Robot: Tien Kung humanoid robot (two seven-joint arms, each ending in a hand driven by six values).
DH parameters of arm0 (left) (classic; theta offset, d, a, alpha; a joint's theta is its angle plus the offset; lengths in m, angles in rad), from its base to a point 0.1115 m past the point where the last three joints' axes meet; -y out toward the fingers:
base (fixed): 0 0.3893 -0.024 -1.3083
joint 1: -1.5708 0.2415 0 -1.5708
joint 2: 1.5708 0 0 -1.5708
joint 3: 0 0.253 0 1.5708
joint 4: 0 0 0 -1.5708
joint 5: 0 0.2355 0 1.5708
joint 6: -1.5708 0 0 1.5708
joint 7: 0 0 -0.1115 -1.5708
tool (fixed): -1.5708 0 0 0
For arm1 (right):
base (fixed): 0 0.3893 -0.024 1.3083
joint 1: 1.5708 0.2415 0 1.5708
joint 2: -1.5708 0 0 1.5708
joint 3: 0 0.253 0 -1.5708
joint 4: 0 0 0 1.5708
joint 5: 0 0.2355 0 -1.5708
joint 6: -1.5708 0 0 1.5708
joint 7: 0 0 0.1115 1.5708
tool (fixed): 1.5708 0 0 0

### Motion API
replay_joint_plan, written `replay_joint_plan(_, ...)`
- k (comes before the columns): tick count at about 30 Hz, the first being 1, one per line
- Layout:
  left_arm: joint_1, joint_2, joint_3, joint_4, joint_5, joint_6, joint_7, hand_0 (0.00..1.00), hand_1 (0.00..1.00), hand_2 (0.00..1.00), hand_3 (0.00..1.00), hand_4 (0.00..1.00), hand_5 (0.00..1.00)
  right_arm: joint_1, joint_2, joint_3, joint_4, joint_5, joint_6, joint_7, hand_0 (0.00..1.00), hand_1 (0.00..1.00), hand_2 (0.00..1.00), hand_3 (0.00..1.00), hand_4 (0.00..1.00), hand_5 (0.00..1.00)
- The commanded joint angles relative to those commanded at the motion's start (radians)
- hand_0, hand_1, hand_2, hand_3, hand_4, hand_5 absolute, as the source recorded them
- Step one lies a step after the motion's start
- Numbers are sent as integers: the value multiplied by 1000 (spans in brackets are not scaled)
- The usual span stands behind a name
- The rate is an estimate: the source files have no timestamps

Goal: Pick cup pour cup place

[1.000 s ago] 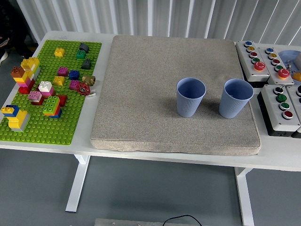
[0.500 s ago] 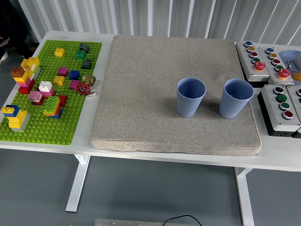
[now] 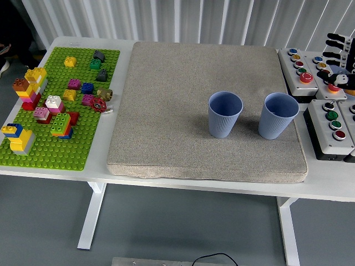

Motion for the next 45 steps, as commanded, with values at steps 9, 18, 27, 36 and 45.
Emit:
replay_joint_plan(9,-1,-1,5,1,-5,0,-2,797,841,878,796,518,998,-74,-15,30,13,-40,24,-14,894,883,977,985,866,292)
replay_joint_plan(18,-4,-4,8,2,-8,-1,-5,797,842,878,796,518,998,-137,7,61,18,-66,26,-21,902,887,980,987,871,292)
replay_joint_plan(27,-5,-10,5,2,1,-3,-3,797,842,878,797,518,998,-168,53,80,19,-82,23,-23,901,889,983,983,869,291)
replay_joint_plan(36,-4,-21,1,0,11,-7,1,796,841,878,798,519,998,-184,131,78,2,-123,-1,-17,902,891,984,985,865,291)
replay_joint_plan(45,-2,-27,-1,-2,15,-9,3,797,841,877,797,519,998,-184,172,69,-43,-138,-3,-14,904,892,985,985,864,288)
